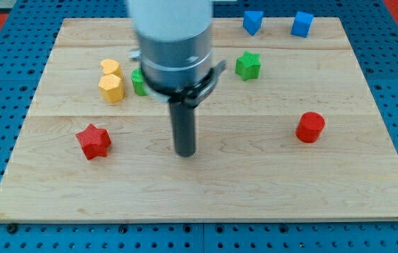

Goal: Move the red circle into the right side of the red star

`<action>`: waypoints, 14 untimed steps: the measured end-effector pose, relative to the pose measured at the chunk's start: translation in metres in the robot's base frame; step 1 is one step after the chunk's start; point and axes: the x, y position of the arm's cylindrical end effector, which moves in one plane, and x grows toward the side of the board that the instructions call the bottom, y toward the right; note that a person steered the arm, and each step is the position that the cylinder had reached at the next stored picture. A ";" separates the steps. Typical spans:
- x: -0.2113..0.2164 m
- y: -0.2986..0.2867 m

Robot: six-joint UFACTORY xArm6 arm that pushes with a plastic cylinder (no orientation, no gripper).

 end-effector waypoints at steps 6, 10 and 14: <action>0.024 0.123; -0.027 0.203; 0.040 0.094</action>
